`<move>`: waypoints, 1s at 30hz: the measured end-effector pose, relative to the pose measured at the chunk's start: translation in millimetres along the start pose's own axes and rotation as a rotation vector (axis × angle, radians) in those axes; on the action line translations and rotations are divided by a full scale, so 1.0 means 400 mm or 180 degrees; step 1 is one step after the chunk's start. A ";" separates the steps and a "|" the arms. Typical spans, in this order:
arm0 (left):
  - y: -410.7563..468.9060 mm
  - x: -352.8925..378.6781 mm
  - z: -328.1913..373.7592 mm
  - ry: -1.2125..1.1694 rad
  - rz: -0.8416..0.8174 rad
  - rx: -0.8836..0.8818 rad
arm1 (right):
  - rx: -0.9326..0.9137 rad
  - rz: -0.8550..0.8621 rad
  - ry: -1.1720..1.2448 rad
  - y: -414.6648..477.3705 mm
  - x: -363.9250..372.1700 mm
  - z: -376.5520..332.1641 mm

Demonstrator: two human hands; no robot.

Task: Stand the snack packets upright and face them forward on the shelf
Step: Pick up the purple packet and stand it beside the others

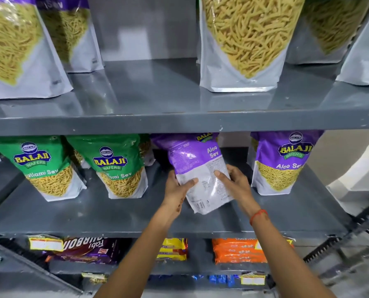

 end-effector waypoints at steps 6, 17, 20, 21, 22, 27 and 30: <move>0.056 -0.003 -0.007 0.0965 -0.0529 0.0264 | -0.0040 -0.0104 0.0416 0.028 0.021 0.076; -0.126 0.069 -0.156 0.1490 0.0519 0.0872 | 0.0066 -0.0290 0.0995 0.022 0.050 0.108; -0.086 0.068 -0.150 0.1359 0.0484 0.0646 | 0.0148 -0.0365 0.0870 -0.004 0.059 0.117; -0.072 0.059 -0.144 0.1326 0.0567 0.0579 | 0.0229 -0.0408 0.0789 -0.010 0.061 0.119; -0.058 0.046 -0.140 0.1299 0.0688 0.0530 | 0.0329 -0.0420 0.0692 -0.014 0.061 0.123; -0.055 0.037 -0.127 0.1048 0.0918 0.0432 | 0.0108 -0.0204 0.0480 -0.025 0.074 0.129; -0.077 0.062 -0.128 0.0959 0.0714 0.0636 | -0.0019 -0.0313 0.0509 -0.043 0.091 0.136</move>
Point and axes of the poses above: each hand's wrist, its own y-axis towards the middle knuckle, its own x-axis out of the palm, z = x × y, the point moved 5 cm from there along y, towards the middle knuckle, and after that the axes turned 12 degrees about -y, right-handed, at the moved point
